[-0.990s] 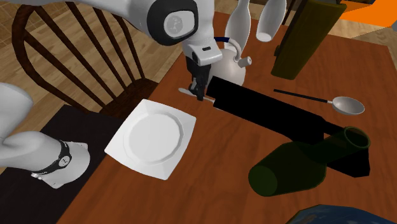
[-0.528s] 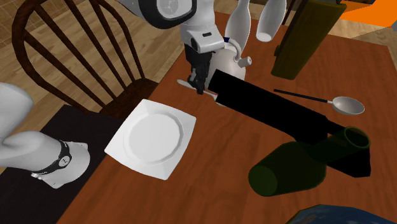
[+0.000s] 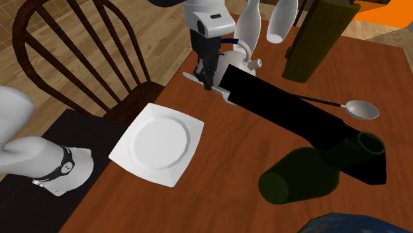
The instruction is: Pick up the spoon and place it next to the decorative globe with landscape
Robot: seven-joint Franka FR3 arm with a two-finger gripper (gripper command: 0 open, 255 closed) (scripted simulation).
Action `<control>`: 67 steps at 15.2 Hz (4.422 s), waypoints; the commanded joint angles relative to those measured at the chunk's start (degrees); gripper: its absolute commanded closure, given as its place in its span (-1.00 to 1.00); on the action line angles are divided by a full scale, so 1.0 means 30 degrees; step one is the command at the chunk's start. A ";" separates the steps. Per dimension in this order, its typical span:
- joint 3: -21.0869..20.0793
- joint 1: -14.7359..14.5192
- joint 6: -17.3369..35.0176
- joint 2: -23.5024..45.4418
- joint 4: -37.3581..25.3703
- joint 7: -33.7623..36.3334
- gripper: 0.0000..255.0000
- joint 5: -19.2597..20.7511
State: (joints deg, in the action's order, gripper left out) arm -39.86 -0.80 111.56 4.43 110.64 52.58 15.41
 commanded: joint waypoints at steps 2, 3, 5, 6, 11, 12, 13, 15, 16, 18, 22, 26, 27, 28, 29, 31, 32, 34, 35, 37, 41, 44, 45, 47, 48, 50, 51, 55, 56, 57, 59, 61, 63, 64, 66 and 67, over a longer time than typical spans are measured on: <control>-0.0032 -0.0015 -0.0774 -0.0125 -0.0727 -0.0215 1.00 -0.0155; -0.0037 -0.0009 -0.1006 -0.0190 -0.0920 -0.0294 1.00 -0.0221; -0.0045 -0.0002 -0.1472 -0.0306 -0.1318 -0.0445 1.00 -0.0338; -0.0048 -0.0001 -0.1708 -0.0356 -0.1525 -0.0516 1.00 -0.0390; -0.0067 -0.0005 -0.2909 -0.0530 -0.2631 -0.0830 1.00 -0.0583; -0.0071 -0.0009 -0.3154 -0.0549 -0.2868 -0.0885 1.00 -0.0609; -0.0076 -0.0013 -0.3401 -0.0562 -0.3109 -0.0937 1.00 -0.0630; -0.0088 -0.0028 -0.3899 -0.0572 -0.3609 -0.1034 1.00 -0.0659; -0.0095 -0.0037 -0.4151 -0.0569 -0.3867 -0.1078 1.00 -0.0667; -0.0111 -0.0059 -0.4660 -0.0545 -0.4400 -0.1159 1.00 -0.0670; -0.0154 -0.0125 -0.5704 -0.0425 -0.5538 -0.1291 1.00 -0.0621; -0.0215 -0.0228 -0.6786 -0.0206 -0.6782 -0.1382 1.00 -0.0494; -0.0233 -0.0261 -0.7063 -0.0134 -0.7112 -0.1399 1.00 -0.0449; -0.0242 -0.0278 -0.7199 -0.0097 -0.7274 -0.1406 1.00 -0.0425; 0.0002 0.0071 -0.6986 -0.0451 -0.6915 -0.1961 1.00 -0.0647; 0.0496 0.0721 -0.6595 -0.1068 -0.6282 -0.3050 1.00 -0.1023; 0.0765 0.1006 -0.6415 -0.1332 -0.6007 -0.3583 1.00 -0.1179; 0.1299 0.1541 -0.6082 -0.1772 -0.5538 -0.4623 1.00 -0.1433; 0.1570 0.1790 -0.5928 -0.1949 -0.5341 -0.5129 1.00 -0.1532; 0.2099 0.2267 -0.5642 -0.2221 -0.5024 -0.6114 1.00 -0.1680; 0.3119 0.3159 -0.5146 -0.2461 -0.4682 -0.7980 1.00 -0.1813; 0.3836 0.3794 -0.4835 -0.2394 -0.4677 -0.9297 1.00 -0.1803; 0.4067 0.3999 -0.4744 -0.2328 -0.4723 -0.9721 1.00 -0.1784; 0.4512 0.4404 -0.4579 -0.2131 -0.4887 -1.0549 1.00 -0.1726; 0.4724 0.4607 -0.4506 -0.2002 -0.5005 -1.0953 1.00 -0.1690; 0.5138 0.4999 -0.4381 -0.1685 -0.5316 -1.1743 1.00 -0.1603; 0.5336 0.5194 -0.4330 -0.1496 -0.5509 -1.2130 1.00 -0.1554; 0.6064 0.5953 -0.4210 -0.0551 -0.6539 -1.3621 1.00 -0.1332; 0.6234 0.6135 -0.4203 -0.0267 -0.6865 -1.3981 1.00 -0.1272; 0.6401 0.6311 -0.4208 0.0036 -0.7219 -1.4337 1.00 -0.1210; 0.6711 0.6659 -0.4253 0.0700 -0.8018 -1.5036 1.00 -0.1083; 0.7010 0.6981 -0.4350 0.1444 -0.8946 -1.5720 1.00 -0.0952; 0.7222 0.7215 -0.4466 0.2069 -0.9751 -1.6233 1.00 -0.0850; 0.7231 0.7242 -0.4184 0.2001 -0.9402 -1.6202 1.00 -0.0867; 0.7248 0.7290 -0.3629 0.1884 -0.8733 -1.6137 1.00 -0.0891; 0.7256 0.7312 -0.3356 0.1835 -0.8412 -1.6104 1.00 -0.0899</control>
State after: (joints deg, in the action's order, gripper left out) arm -18.15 21.01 100.71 10.10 84.51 4.30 12.76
